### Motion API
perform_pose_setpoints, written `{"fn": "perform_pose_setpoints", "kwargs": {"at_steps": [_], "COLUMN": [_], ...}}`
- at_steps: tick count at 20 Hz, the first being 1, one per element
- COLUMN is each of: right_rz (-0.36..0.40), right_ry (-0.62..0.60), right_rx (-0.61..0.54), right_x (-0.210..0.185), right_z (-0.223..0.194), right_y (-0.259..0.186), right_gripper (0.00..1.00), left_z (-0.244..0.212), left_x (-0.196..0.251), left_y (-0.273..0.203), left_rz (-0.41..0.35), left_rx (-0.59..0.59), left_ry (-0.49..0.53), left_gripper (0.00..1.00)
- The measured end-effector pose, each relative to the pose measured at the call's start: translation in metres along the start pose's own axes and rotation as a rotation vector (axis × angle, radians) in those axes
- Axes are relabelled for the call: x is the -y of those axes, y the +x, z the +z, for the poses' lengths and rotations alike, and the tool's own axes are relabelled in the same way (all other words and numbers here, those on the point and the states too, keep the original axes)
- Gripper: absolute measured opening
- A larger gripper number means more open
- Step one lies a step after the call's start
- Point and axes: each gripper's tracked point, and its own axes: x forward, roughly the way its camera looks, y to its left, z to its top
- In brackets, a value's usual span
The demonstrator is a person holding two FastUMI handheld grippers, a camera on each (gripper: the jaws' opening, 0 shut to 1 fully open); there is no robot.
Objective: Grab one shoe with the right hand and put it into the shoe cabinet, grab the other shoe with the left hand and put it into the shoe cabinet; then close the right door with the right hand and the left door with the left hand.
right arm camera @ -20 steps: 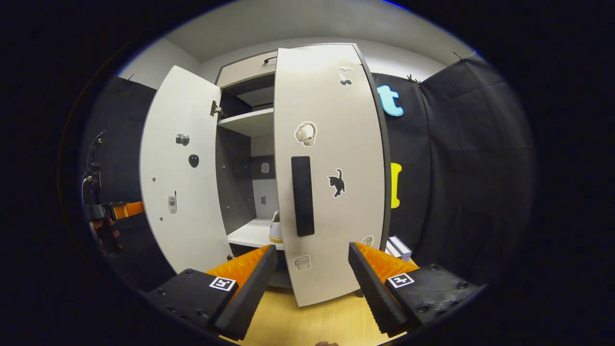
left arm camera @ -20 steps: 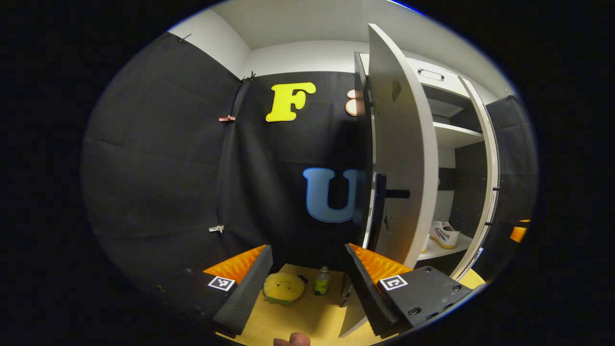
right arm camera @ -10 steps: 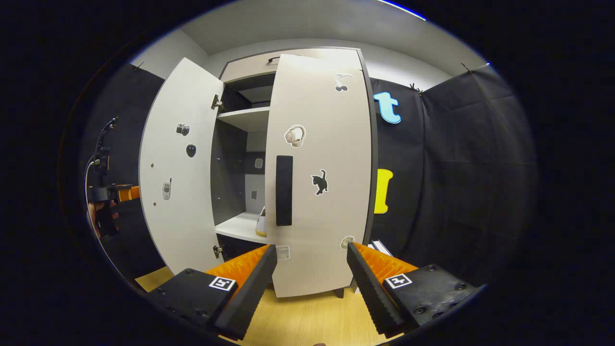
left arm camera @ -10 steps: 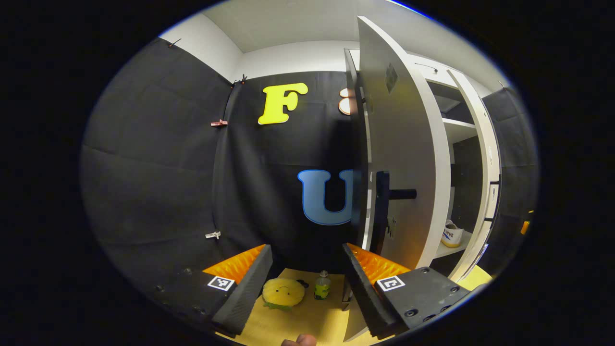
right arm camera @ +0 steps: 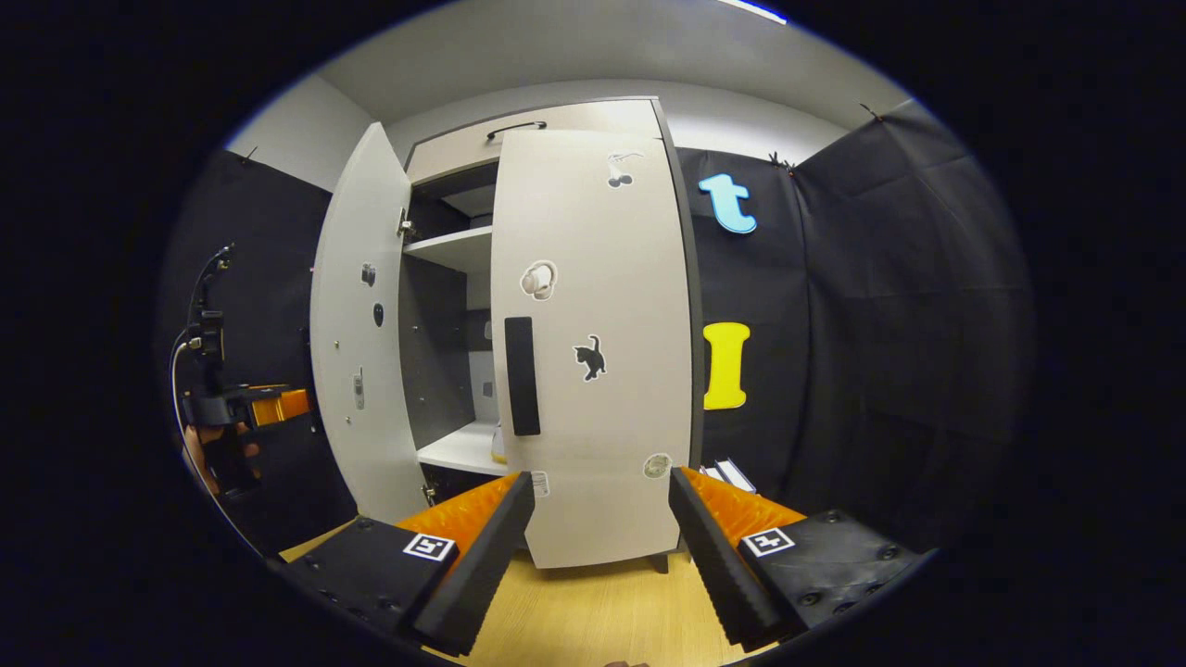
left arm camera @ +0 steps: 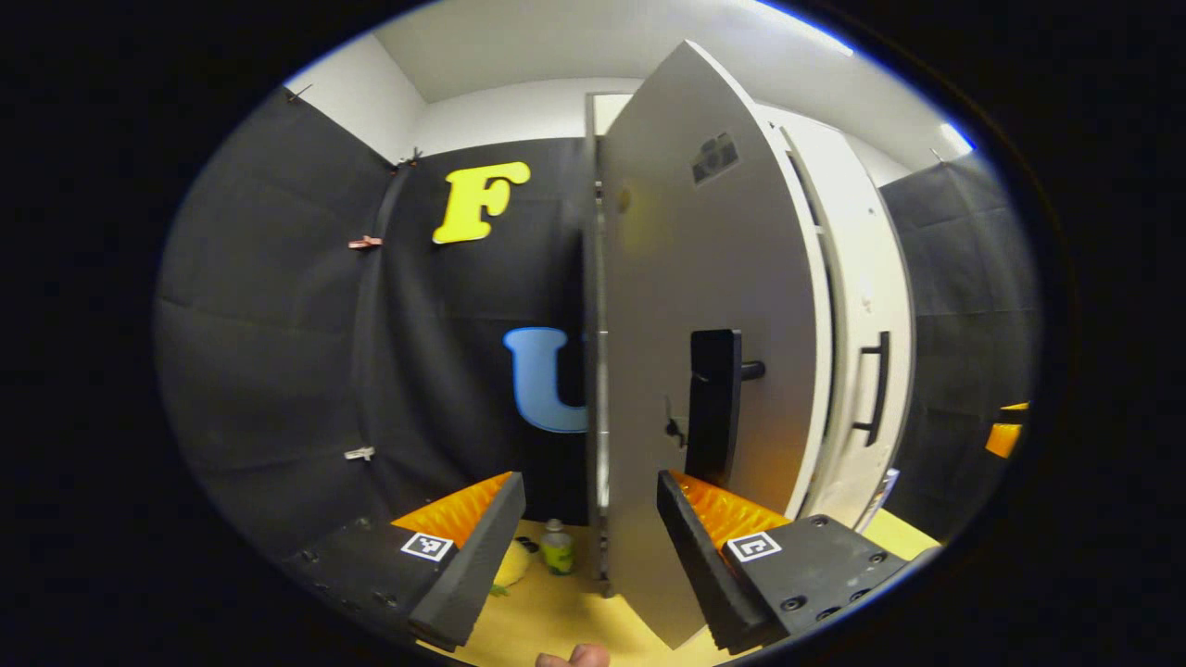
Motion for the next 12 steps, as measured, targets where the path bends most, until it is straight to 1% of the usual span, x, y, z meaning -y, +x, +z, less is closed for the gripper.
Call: {"fn": "perform_pose_setpoints", "kwargs": {"at_steps": [2,3,4,7,12], "right_rz": [0.0,0.005,0.011,0.019,0.025], "right_ry": [-0.005,-0.003,0.001,0.016,0.041], "right_rx": [-0.002,-0.003,-0.001,0.009,0.027], "right_x": [0.005,0.006,0.005,0.006,0.005], "right_z": [0.001,0.001,0.002,0.004,0.008], "right_y": [-0.003,-0.004,-0.005,-0.007,-0.008], "right_gripper": [0.96,0.96,0.96,0.96,0.96], "left_z": [0.003,0.004,0.005,0.005,-0.001], "left_x": [0.031,0.044,0.052,0.071,0.086], "left_y": [0.001,0.0,-0.002,-0.013,-0.043], "left_rz": [-0.042,-0.05,-0.052,-0.066,-0.079], "left_rx": [0.009,0.01,0.009,0.004,-0.019], "left_ry": [-0.015,-0.013,-0.006,-0.002,-0.025], "left_gripper": [0.9,0.93,0.91,0.93,0.92]}}
